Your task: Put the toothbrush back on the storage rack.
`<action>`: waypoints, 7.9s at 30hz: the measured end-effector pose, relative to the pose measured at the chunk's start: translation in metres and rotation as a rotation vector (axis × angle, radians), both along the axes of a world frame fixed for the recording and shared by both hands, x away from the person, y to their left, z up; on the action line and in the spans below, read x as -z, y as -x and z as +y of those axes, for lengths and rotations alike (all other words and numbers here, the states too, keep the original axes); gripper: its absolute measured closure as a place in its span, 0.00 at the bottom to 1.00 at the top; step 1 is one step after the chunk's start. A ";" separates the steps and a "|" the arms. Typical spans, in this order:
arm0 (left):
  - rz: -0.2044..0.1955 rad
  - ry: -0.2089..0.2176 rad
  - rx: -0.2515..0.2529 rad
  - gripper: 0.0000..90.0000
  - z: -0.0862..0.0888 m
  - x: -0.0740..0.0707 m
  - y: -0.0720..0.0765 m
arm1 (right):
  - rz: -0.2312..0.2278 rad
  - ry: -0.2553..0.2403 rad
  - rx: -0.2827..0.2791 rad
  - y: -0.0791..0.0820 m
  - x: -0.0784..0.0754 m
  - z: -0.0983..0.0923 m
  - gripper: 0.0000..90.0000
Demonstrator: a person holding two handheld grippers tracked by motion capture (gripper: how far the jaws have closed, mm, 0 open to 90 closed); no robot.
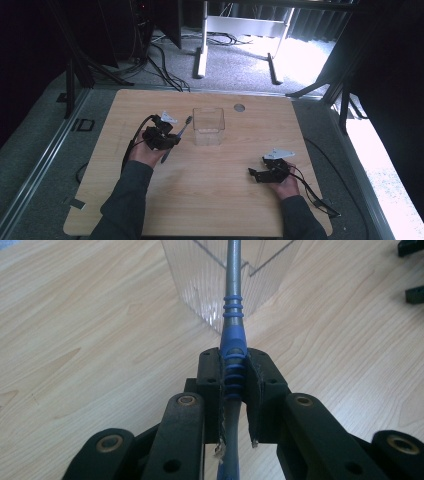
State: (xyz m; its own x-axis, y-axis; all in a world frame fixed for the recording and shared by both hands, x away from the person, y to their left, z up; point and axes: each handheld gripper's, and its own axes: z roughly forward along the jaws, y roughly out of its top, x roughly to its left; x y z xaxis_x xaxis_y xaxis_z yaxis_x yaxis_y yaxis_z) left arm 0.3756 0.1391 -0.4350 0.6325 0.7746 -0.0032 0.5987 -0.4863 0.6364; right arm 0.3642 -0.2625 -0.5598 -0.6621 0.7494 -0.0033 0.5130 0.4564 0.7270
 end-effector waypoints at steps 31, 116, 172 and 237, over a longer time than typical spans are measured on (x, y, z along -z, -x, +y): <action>-0.090 0.119 -0.044 0.88 -0.003 -0.006 0.000 | 0.001 -0.001 0.001 0.000 0.000 0.000 0.22; -0.282 0.352 -0.067 0.88 -0.017 -0.014 -0.009 | 0.000 -0.001 0.001 0.000 0.000 0.000 0.22; -0.380 0.434 -0.088 0.87 -0.048 -0.021 -0.023 | 0.000 -0.001 -0.001 0.000 0.000 0.000 0.22; -0.444 0.362 -0.104 0.87 -0.076 0.019 -0.056 | 0.002 0.000 0.000 0.000 0.000 0.000 0.22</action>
